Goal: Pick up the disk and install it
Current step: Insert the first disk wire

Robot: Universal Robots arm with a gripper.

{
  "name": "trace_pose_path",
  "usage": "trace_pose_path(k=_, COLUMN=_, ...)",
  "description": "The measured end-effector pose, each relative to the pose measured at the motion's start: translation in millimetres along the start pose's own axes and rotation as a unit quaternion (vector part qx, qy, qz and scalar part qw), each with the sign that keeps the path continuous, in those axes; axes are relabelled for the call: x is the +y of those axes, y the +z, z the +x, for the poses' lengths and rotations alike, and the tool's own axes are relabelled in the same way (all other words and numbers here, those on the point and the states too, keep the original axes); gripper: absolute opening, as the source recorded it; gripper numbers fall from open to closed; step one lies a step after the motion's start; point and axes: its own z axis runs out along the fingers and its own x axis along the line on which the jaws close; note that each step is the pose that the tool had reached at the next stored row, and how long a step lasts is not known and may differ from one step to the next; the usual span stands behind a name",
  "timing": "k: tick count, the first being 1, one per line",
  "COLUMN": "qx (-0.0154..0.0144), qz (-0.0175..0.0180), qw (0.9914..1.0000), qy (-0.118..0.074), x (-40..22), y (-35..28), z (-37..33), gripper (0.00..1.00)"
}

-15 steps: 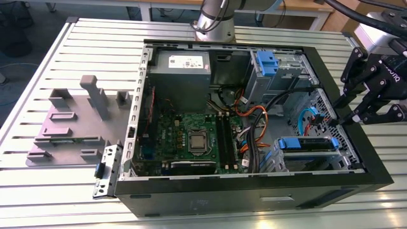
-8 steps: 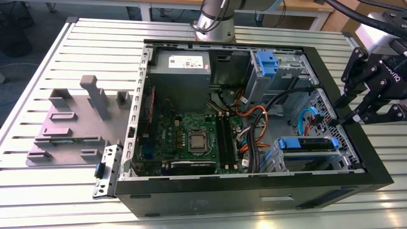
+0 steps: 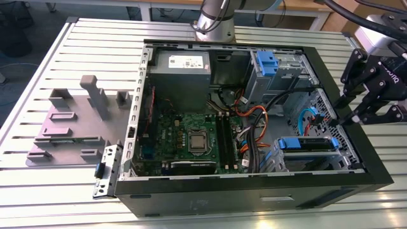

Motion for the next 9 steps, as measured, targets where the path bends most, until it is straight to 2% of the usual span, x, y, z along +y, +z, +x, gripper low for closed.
trace_pose_path(k=9, qx=0.0000, qz=-0.0003, qw=1.00000, qy=0.000, x=-0.2, y=4.9, z=0.3, gripper=0.41)
